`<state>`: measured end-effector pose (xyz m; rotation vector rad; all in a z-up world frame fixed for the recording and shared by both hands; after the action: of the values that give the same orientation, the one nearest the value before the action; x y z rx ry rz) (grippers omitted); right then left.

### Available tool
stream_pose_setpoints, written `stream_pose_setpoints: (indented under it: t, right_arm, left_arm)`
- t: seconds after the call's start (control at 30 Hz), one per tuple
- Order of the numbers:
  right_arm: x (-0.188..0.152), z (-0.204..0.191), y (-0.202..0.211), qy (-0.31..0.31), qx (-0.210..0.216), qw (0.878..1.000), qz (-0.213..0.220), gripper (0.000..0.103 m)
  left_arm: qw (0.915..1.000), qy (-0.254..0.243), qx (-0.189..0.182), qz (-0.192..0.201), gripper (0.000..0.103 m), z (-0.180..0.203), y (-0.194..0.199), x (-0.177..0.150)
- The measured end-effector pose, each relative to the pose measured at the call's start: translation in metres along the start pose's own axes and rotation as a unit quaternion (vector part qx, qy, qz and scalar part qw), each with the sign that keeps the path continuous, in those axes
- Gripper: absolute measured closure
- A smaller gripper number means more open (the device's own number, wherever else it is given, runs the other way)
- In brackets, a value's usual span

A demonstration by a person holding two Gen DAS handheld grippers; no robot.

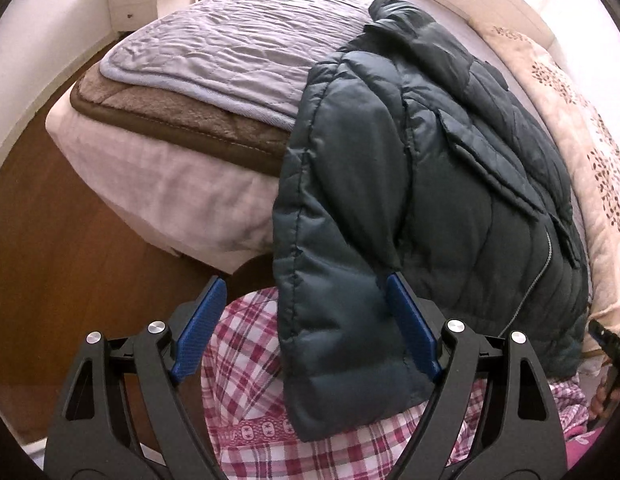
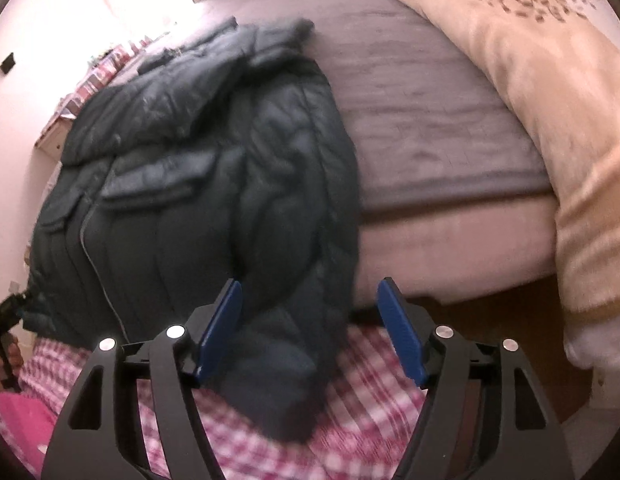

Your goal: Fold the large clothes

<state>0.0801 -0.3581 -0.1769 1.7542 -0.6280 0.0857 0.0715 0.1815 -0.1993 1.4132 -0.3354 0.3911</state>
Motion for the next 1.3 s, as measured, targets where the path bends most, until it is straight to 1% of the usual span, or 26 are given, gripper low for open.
stream_pose_setpoints:
  t: [0.13, 0.2, 0.3, 0.37, 0.47, 0.53, 0.6, 0.7, 0.77, 0.8, 0.87, 0.9, 0.93, 0.97, 1.03, 1.1, 1.13, 1.27, 1.3]
  right_arm:
    - [-0.016, 0.012, -0.002, -0.024, 0.005, 0.999, -0.021, 0.028]
    - [-0.021, 0.015, -0.003, -0.026, 0.005, 0.999, -0.028, 0.028]
    - [-0.028, 0.014, -0.007, -0.023, 0.012, 0.999, -0.043, 0.028]
    - [-0.030, 0.011, -0.009, -0.018, 0.020, 0.998, -0.050, 0.028]
    - [-0.033, 0.006, -0.014, -0.011, 0.032, 0.997, -0.064, 0.028]
    - [-0.036, 0.002, -0.022, -0.006, 0.040, 0.996, -0.081, 0.028]
    - [-0.038, 0.000, -0.029, 0.000, 0.037, 0.995, -0.094, 0.029]
    - [-0.039, -0.002, -0.036, 0.005, 0.040, 0.994, -0.105, 0.036]
    - [-0.040, -0.003, -0.042, 0.005, 0.046, 0.992, -0.120, 0.052]
    - [-0.041, -0.004, -0.045, 0.005, 0.051, 0.991, -0.127, 0.056]
    - [-0.044, -0.005, -0.048, 0.005, 0.055, 0.989, -0.137, 0.072]
    - [-0.045, -0.006, -0.048, 0.006, 0.060, 0.988, -0.139, 0.075]
    - [-0.045, -0.007, -0.048, 0.005, 0.065, 0.988, -0.140, 0.080]
    - [-0.046, -0.009, -0.047, 0.004, 0.069, 0.988, -0.139, 0.084]
    - [-0.044, -0.009, -0.042, -0.001, 0.083, 0.987, -0.137, 0.088]
    - [-0.042, -0.007, -0.036, -0.019, 0.109, 0.985, -0.133, 0.091]
    - [-0.041, -0.007, -0.033, -0.026, 0.120, 0.984, -0.130, 0.092]
    - [-0.031, -0.003, -0.003, -0.055, 0.185, 0.976, -0.101, 0.093]
    - [-0.028, -0.004, 0.006, -0.057, 0.197, 0.974, -0.092, 0.093]
  left_arm:
    - [0.9999, -0.016, -0.006, 0.002, 0.024, 0.008, 0.002, 0.001]
    - [0.9998, -0.019, -0.009, -0.003, 0.025, 0.009, 0.001, 0.000]
    - [0.9996, -0.019, -0.017, -0.011, 0.030, 0.011, -0.003, -0.002]
    - [0.9995, -0.018, -0.020, -0.014, 0.031, 0.011, -0.004, -0.003]
    - [0.9992, -0.008, -0.028, -0.026, 0.031, 0.008, -0.010, -0.006]
    - [0.9986, 0.009, -0.038, -0.037, 0.031, 0.003, -0.016, -0.010]
    - [0.9982, 0.018, -0.046, -0.035, 0.031, 0.000, -0.017, -0.011]
    - [0.9982, 0.016, -0.046, -0.034, 0.031, 0.000, -0.018, -0.011]
    - [0.9983, 0.015, -0.045, -0.034, 0.031, 0.000, -0.018, -0.010]
    - [0.9983, 0.014, -0.046, -0.031, 0.033, 0.000, -0.018, -0.010]
    - [0.9983, 0.011, -0.052, -0.026, 0.040, 0.003, -0.015, -0.009]
    - [0.9982, 0.009, -0.056, -0.023, 0.047, 0.004, -0.013, -0.008]
    - [0.9978, 0.005, -0.063, -0.019, 0.059, 0.007, -0.012, -0.008]
    - [0.9972, 0.000, -0.073, -0.015, 0.065, 0.010, -0.010, -0.006]
    - [0.9966, -0.013, -0.082, -0.007, 0.082, 0.017, -0.007, -0.004]
    - [0.9959, -0.024, -0.087, 0.004, 0.090, 0.021, 0.000, 0.000]
    - [0.9955, -0.026, -0.090, 0.008, 0.092, 0.022, 0.003, 0.002]
    - [0.9921, -0.033, -0.111, 0.047, 0.094, 0.032, 0.034, 0.018]
    - [0.9905, -0.039, -0.115, 0.065, 0.094, 0.034, 0.047, 0.025]
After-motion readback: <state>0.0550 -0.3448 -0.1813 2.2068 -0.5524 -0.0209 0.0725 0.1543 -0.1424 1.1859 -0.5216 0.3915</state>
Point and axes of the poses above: each gripper's, at about its wrist camera, not at the fingertips, and y roughly against the way its jaws point, z to its right, x to its top, the point moved 6 cm from there along -y, roughly the way its jaws point, and after that the axes turned 12 degrees about -y, right-handed, at the moved point
